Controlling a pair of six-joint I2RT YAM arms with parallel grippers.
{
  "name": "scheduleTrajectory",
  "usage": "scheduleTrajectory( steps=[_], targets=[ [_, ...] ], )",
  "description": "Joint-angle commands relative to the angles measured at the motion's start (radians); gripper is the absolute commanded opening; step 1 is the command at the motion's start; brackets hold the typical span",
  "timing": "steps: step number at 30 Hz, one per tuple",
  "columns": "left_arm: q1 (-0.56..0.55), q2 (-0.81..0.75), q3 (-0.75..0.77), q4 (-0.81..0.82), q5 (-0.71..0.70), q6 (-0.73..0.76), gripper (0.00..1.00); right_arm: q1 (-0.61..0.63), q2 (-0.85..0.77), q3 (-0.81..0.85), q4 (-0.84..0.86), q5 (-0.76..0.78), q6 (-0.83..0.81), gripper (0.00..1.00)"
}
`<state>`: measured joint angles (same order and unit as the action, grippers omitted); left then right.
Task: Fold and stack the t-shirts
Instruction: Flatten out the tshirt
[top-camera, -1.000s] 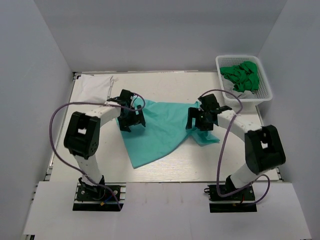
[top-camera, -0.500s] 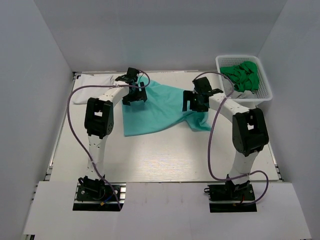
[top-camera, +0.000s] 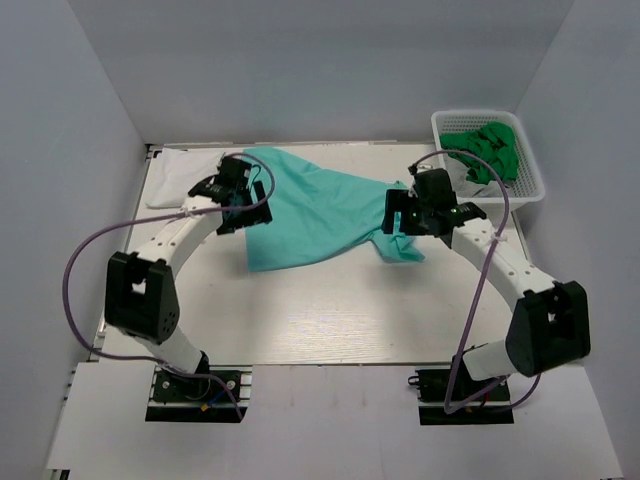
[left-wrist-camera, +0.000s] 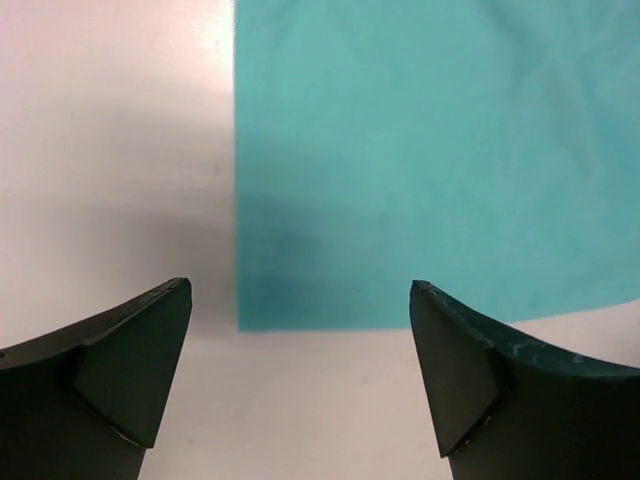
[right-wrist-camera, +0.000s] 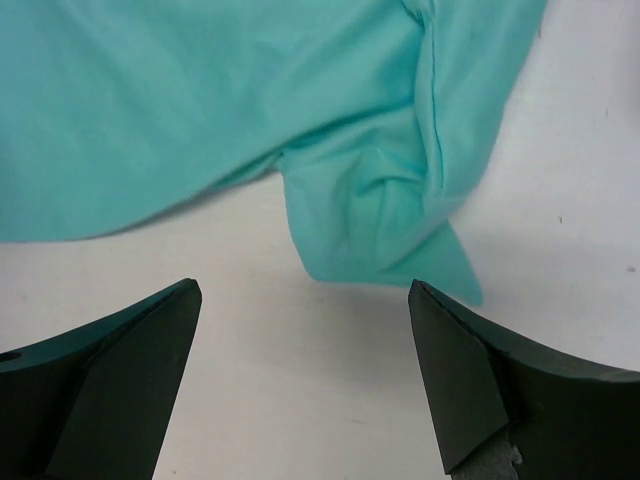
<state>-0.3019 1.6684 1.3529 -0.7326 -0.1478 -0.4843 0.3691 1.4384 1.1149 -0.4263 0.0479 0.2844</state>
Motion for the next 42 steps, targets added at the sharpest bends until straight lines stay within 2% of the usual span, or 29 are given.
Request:
scheduleTrajectory(
  steps=[1,4,7,12,15,16,18,22,23,25,26,30,36,41,42],
  targets=[
    [-0.002,-0.085,-0.184,-0.013,-0.038,-0.086,1.00,-0.006,-0.087,-0.070,-0.020,0.033,0.029,0.90],
    [-0.002,-0.149,-0.315,0.045,-0.019,-0.135,1.00,-0.006,-0.124,-0.116,-0.031,0.044,0.032,0.90],
    [-0.002,-0.159,-0.383,0.100,0.034,-0.160,1.00,-0.007,-0.142,-0.141,-0.043,0.038,0.041,0.90],
    [-0.002,-0.110,-0.419,0.202,0.079,-0.172,0.98,-0.009,-0.116,-0.132,-0.065,0.044,0.050,0.90],
    [-0.011,-0.069,-0.419,0.211,0.079,-0.181,0.91,-0.009,-0.116,-0.135,-0.075,0.064,0.055,0.90],
    [-0.011,-0.041,-0.419,0.220,0.079,-0.181,0.84,-0.009,-0.118,-0.138,-0.078,0.067,0.058,0.90],
    [-0.011,-0.013,-0.419,0.220,0.079,-0.181,0.76,-0.007,-0.127,-0.147,-0.081,0.082,0.067,0.90],
    [-0.002,0.014,-0.419,0.232,0.090,-0.181,0.47,-0.010,-0.144,-0.182,-0.097,0.109,0.085,0.90],
    [-0.002,0.005,-0.419,0.233,0.090,-0.181,0.26,-0.013,-0.151,-0.188,-0.109,0.154,0.100,0.90],
    [-0.002,0.005,-0.419,0.233,0.090,-0.181,0.03,-0.018,-0.153,-0.196,-0.130,0.193,0.095,0.90],
    [-0.002,-0.005,-0.419,0.233,0.090,-0.181,0.00,-0.022,-0.151,-0.205,-0.138,0.220,0.081,0.90],
    [-0.002,-0.018,-0.410,0.233,0.090,-0.172,0.00,-0.038,-0.127,-0.233,-0.131,0.242,-0.005,0.90],
    [-0.002,-0.029,-0.364,0.197,0.045,-0.172,0.00,-0.044,0.009,-0.205,-0.092,0.228,-0.160,0.88],
    [-0.002,-0.029,-0.341,0.188,0.033,-0.172,0.00,-0.042,0.105,-0.171,0.004,0.228,-0.224,0.88],
    [-0.002,-0.019,-0.340,0.188,0.033,-0.163,0.00,-0.045,0.117,-0.164,0.012,0.228,-0.228,0.85]
  ],
)
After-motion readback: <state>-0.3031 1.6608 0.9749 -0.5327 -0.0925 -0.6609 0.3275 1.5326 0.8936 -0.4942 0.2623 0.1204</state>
